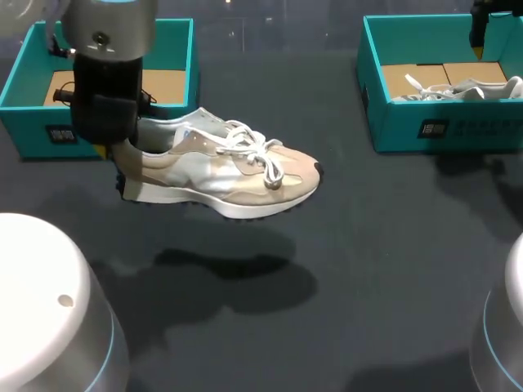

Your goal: Take the shoe out of the shoebox, open the shoe tongue, remove and reinsert the insole, then place the shoe into the shoebox

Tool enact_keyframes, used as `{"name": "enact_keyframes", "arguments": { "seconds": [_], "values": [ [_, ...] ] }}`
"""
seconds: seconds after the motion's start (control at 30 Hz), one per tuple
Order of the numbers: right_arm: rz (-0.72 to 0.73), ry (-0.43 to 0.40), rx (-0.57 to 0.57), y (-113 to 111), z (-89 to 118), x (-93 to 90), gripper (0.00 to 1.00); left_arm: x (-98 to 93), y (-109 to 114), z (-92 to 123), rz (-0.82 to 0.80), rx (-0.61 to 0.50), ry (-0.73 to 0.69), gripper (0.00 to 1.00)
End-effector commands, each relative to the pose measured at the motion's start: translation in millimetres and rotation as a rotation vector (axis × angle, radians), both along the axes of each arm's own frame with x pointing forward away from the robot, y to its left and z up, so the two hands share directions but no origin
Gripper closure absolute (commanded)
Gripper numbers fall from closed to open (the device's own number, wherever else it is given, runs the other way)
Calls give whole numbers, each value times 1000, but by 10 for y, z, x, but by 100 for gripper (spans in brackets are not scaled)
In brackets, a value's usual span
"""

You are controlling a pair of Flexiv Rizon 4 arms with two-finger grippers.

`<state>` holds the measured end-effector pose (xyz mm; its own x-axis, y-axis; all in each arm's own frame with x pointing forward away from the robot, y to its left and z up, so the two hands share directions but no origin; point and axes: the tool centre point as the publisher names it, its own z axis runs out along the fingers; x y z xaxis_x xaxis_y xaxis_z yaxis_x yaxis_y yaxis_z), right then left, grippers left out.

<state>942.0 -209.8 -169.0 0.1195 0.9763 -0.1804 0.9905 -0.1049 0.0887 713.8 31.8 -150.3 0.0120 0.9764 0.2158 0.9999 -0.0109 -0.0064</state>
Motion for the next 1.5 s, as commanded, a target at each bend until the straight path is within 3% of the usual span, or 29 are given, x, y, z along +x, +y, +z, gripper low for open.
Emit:
{"name": "enact_keyframes", "arguments": {
  "seconds": [0.03, 0.23, 0.63, 1.23, 1.5],
  "values": [
    [-1, 1, -1, 3, -1, 4, 0, -10, -282, -360, 17, 46, 16, 100],
    [-1, 1, -1, 3, -1, 4, 0, -34, -565, -709, 33, 71, 33, 100],
    [-1, 1, -1, 3, -1, 4, 0, -60, -833, -1151, 43, 47, -11, 100],
    [-1, 1, -1, 3, -1, 4, 0, 20, -1217, -1760, -9, 15, -80, 100],
    [-1, 1, -1, 3, -1, 4, 0, 83, -1385, -1921, -6, 14, -78, 100]
  ]
}}
